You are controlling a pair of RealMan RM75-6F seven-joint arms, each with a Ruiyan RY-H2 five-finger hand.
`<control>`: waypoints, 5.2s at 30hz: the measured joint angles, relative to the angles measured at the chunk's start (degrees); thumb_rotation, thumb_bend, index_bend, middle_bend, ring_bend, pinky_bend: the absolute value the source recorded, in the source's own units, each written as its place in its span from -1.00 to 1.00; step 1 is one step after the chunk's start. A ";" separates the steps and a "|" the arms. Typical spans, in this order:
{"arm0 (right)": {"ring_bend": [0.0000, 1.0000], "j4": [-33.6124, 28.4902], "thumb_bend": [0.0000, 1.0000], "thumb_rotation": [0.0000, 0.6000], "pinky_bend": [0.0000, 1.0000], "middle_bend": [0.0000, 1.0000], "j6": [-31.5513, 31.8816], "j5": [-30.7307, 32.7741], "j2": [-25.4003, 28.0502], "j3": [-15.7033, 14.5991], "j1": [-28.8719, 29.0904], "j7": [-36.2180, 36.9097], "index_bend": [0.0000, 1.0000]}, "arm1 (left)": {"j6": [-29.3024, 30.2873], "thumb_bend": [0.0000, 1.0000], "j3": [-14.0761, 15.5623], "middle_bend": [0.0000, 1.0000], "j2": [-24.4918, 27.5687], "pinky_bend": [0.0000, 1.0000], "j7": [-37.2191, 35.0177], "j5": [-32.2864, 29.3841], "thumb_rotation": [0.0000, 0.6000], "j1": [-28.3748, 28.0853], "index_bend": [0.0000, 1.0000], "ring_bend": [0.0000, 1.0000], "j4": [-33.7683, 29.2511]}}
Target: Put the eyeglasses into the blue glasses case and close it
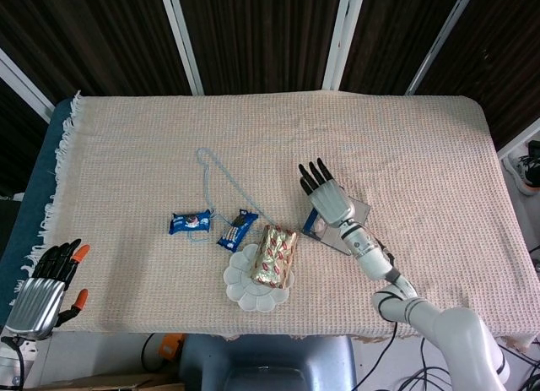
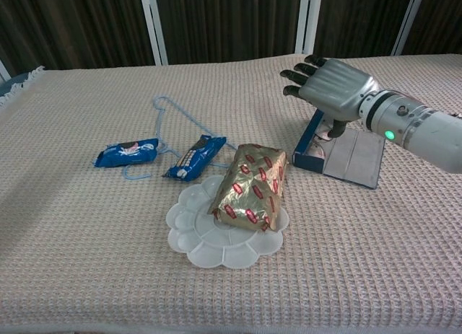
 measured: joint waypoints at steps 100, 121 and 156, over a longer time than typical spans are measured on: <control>-1.00 26.85 -0.05 1.00 -1.00 -0.86 15.59 -13.66 -4.36 -13.27 -11.66 39.92 0.09 | 0.05 -0.17 -0.29 -1.00 -2.09 -0.82 7.07 -0.33 1.00 0.58 -1.00 -1.00 -0.51; -1.00 25.74 0.04 1.00 -1.00 -0.84 13.55 -12.41 -5.63 -11.56 -6.94 37.45 0.19 | 0.33 -0.17 -0.27 -1.00 -1.92 -0.81 6.52 -0.14 1.00 0.76 -1.00 -1.00 -0.42; -1.00 18.18 0.32 1.00 -1.00 -0.68 23.26 -15.58 0.78 -15.66 -15.15 37.09 0.55 | 0.52 -0.17 0.59 -1.00 -0.84 -0.81 3.59 1.63 1.00 0.66 -1.00 -1.00 -0.19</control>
